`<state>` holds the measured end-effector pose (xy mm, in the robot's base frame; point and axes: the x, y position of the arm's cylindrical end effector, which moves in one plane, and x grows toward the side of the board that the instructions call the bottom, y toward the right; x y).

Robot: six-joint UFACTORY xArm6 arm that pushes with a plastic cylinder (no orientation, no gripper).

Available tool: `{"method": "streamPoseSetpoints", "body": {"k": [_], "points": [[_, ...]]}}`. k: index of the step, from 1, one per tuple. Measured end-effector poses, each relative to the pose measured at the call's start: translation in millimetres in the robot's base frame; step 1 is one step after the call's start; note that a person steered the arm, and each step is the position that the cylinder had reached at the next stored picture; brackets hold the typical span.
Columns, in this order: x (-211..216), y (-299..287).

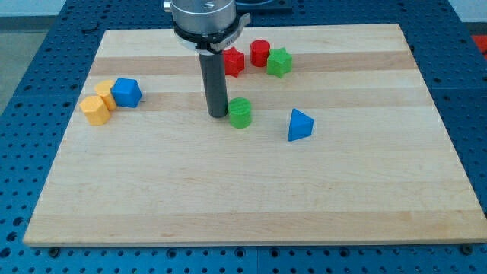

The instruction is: Push the green circle closer to the red star

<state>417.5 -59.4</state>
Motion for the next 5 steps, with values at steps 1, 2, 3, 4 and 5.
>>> {"method": "streamPoseSetpoints", "body": {"k": [1, 2, 3, 4, 5], "points": [[31.9, -5.0], [39.3, 7.9], [39.3, 43.4], [39.1, 70.0], [32.5, 81.4]]}}
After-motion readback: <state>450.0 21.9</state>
